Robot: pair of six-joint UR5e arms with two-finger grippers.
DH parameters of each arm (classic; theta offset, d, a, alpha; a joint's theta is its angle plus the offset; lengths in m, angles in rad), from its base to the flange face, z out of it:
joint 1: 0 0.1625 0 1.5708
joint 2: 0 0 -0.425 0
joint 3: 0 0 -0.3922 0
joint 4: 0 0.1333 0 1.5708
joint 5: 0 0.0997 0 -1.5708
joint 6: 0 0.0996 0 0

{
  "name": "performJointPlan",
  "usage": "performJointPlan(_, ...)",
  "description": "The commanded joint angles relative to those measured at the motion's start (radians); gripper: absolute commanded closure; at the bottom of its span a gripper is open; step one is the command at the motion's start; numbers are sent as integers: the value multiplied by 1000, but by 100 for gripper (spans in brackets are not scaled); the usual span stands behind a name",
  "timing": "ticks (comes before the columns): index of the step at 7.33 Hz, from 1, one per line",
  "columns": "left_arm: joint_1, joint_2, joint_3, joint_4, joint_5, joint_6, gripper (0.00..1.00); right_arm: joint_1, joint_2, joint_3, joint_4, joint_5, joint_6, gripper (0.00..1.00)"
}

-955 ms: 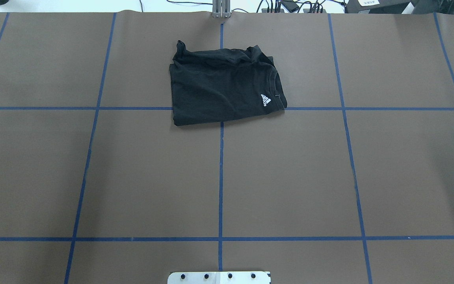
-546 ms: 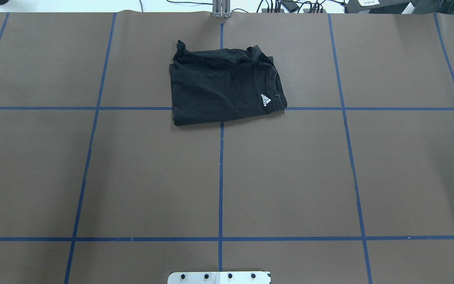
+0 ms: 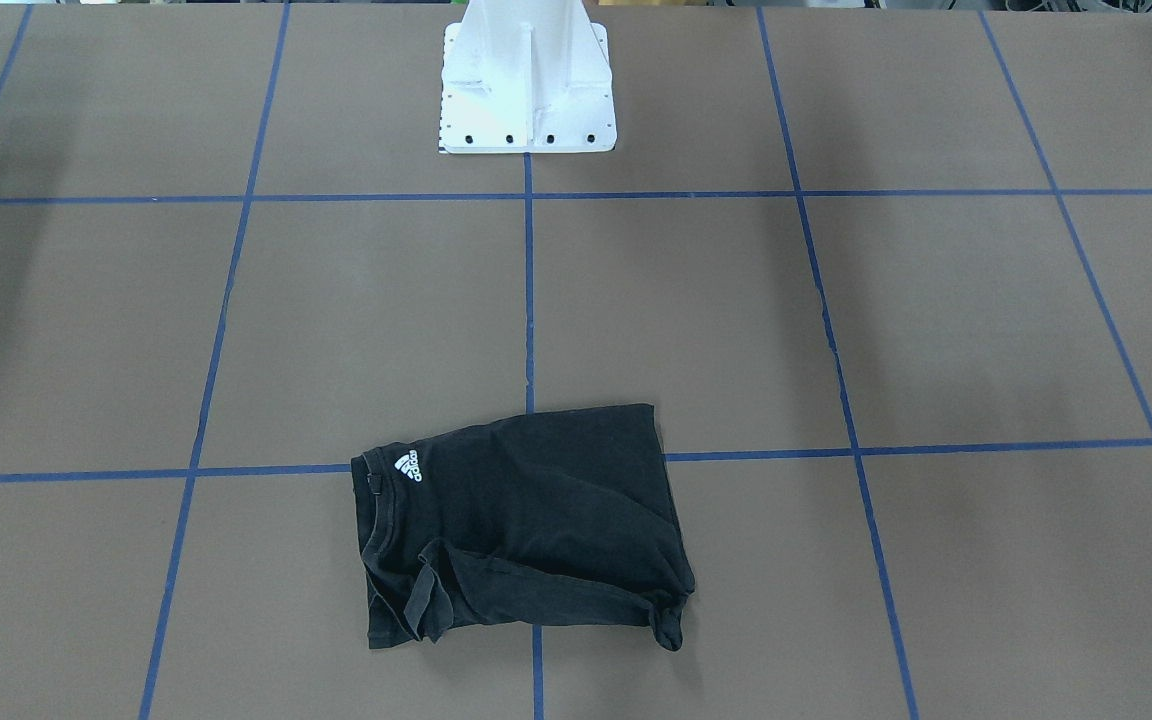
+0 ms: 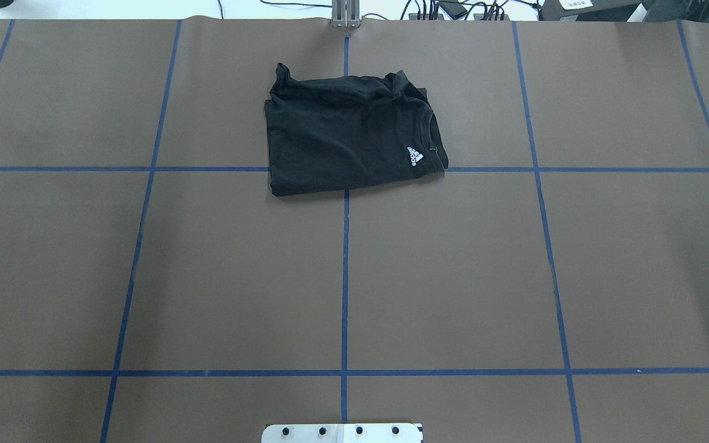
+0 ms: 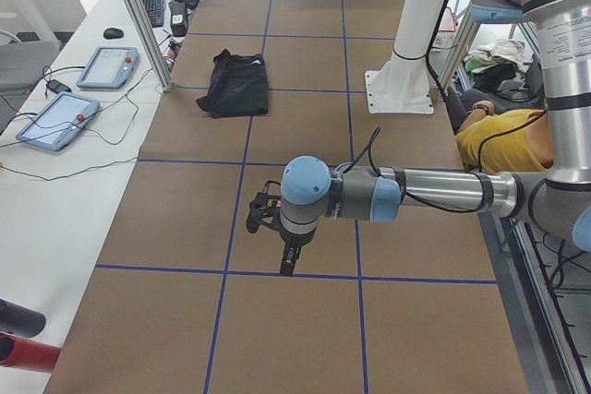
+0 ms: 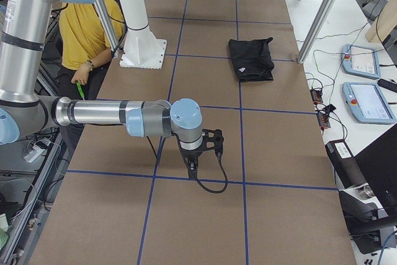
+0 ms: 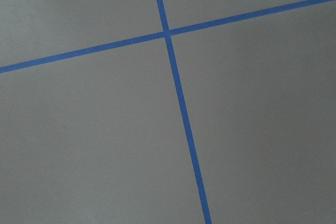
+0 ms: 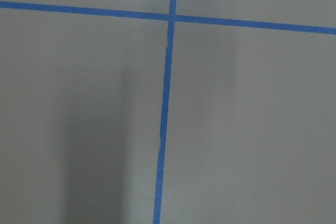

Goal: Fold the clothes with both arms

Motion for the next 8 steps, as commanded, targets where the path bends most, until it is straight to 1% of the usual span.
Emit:
performJointPlan(1, 0, 0, 0, 0, 0, 0, 0, 0, 0, 3, 0, 0, 0, 0)
performJointPlan(3, 0, 0, 0, 0, 0, 0, 0, 0, 0, 3, 0, 5, 0, 0)
performJointPlan(5, 0, 0, 0, 1, 0, -1, 0, 0, 0, 4, 2, 37, 0, 0)
performJointPlan(7, 0, 0, 46, 2, 0, 2, 0, 0, 0, 6, 2, 37, 1, 0)
performJointPlan(8, 0, 0, 48, 0, 0, 0, 0, 0, 0, 6, 2, 35, 0, 0)
